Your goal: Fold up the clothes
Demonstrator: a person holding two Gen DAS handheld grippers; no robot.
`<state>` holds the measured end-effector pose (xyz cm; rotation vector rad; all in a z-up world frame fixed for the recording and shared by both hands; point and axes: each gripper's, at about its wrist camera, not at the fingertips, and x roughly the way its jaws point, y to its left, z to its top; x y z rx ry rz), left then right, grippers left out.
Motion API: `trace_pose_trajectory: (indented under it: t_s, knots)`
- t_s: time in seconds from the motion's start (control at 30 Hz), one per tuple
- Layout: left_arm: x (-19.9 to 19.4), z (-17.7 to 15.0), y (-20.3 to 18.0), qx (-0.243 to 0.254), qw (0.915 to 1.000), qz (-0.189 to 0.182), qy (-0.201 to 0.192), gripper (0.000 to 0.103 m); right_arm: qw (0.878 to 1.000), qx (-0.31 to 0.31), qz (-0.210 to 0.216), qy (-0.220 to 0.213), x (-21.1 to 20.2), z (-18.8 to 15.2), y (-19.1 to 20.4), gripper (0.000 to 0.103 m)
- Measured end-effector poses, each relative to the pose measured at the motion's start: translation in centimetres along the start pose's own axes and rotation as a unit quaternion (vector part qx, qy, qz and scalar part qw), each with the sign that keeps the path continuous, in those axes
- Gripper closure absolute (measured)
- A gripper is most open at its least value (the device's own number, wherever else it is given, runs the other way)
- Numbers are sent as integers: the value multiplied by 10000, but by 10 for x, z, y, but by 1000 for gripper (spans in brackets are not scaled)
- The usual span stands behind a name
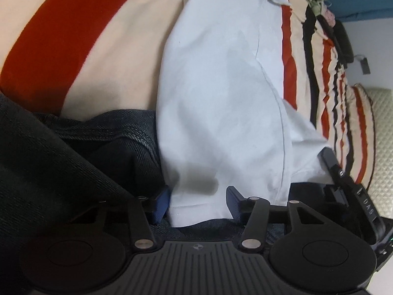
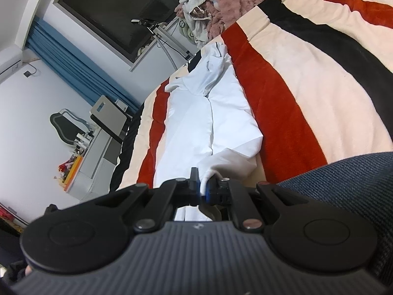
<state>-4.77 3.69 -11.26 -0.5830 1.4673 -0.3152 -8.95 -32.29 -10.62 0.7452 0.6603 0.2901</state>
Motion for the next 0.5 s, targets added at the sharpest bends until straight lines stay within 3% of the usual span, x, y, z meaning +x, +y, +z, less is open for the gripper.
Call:
trace_pose_trajectory:
  t_s: [0.07, 0.1, 0.13, 0.17, 0.33, 0.5]
  knots:
    - [2, -1, -4, 73, 9999, 97, 19, 55, 10000, -4, -15, -5, 0, 0, 1, 95]
    - [3, -2, -5, 66, 9999, 132, 33, 68, 10000, -8, -22, -8, 0, 0, 1, 95]
    - [4, -3, -5, 36, 9999, 157, 52, 92, 10000, -10, -29, -11, 1, 0, 1, 95]
    - [3, -4, -4, -23, 9999, 144, 53, 99, 10000, -9, -34, -16, 0, 0, 1, 95]
    - [-26, -6, -7, -62, 9988, -188, -455, 99, 9998, 98, 98, -171, -5, 2, 2, 96]
    - [-91, -1, -15, -188, 9872, -871, -1327, 100, 9989, -134, 275, -353, -23, 16, 27, 96]
